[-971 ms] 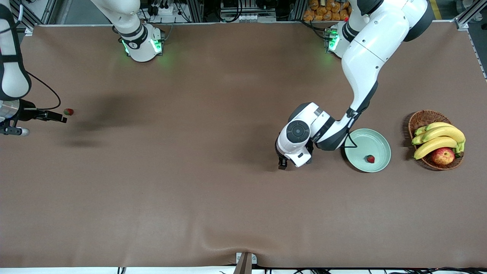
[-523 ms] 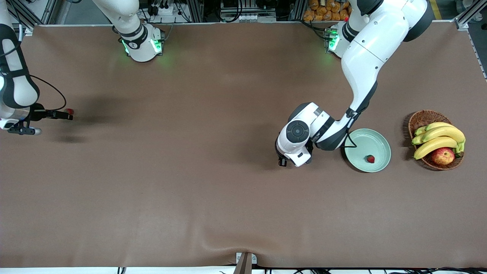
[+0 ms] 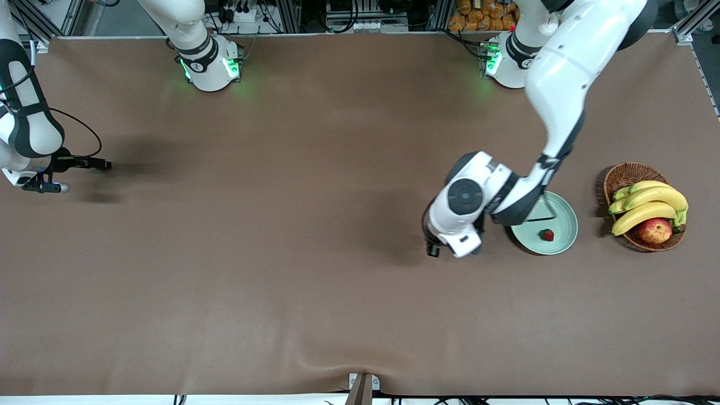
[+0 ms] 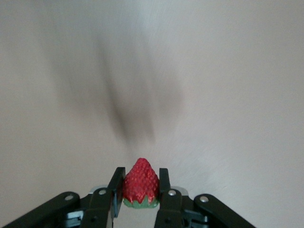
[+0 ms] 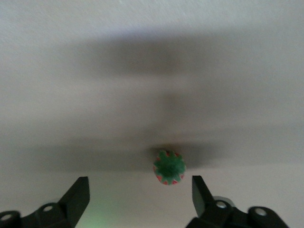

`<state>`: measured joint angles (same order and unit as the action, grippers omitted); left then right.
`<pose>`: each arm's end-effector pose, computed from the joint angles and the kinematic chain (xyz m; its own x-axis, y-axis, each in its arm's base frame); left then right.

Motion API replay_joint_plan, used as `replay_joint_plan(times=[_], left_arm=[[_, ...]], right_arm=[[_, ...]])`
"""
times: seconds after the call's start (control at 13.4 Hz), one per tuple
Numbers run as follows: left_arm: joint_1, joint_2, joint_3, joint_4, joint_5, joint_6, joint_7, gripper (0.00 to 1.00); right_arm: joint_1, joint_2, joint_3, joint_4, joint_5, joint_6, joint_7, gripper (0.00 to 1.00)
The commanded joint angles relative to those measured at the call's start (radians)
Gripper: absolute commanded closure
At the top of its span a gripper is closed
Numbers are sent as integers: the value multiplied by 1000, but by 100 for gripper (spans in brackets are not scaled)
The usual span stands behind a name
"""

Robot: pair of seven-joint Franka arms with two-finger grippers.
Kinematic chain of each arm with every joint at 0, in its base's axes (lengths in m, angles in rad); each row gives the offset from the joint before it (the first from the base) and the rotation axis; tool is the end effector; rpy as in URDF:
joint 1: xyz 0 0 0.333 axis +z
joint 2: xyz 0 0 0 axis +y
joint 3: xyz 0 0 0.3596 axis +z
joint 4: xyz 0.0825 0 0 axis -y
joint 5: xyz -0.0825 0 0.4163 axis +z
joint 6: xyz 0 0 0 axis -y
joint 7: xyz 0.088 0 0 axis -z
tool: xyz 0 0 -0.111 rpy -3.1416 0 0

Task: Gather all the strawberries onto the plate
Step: 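Carry the second strawberry to the plate with the left gripper while the right grasps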

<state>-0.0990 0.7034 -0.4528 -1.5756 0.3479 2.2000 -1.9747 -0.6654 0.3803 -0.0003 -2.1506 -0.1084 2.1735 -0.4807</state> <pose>0.6715 -0.3344 0.2676 0.2570 0.9664 -0.0080 0.9664 -0.2570 0.0009 0.4378 -0.3495 0.2079 0.9366 -0.0819 -0.3406 -0.1254 -0.9863 -0.1075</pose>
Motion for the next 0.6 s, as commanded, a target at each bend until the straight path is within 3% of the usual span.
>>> replay_joint_plan(times=[0.0,0.22,0.45,0.52], left_arm=[[54,-96,-9,-29,-20,-101,140,100],[160,-122,-15,-58,-67,-176,371,100],[267,-166,-30,-150,-67,-186,596,100],[312,-183,-30,-190,-67,-186,688,100]], right_arm=[[-42,6,19,-18,-43,22,-27,23],[-48,31,19,-18,-48,54,-29,29],[-53,48,20,-17,-48,74,-38,32],[-51,51,20,-17,-48,81,-38,38]])
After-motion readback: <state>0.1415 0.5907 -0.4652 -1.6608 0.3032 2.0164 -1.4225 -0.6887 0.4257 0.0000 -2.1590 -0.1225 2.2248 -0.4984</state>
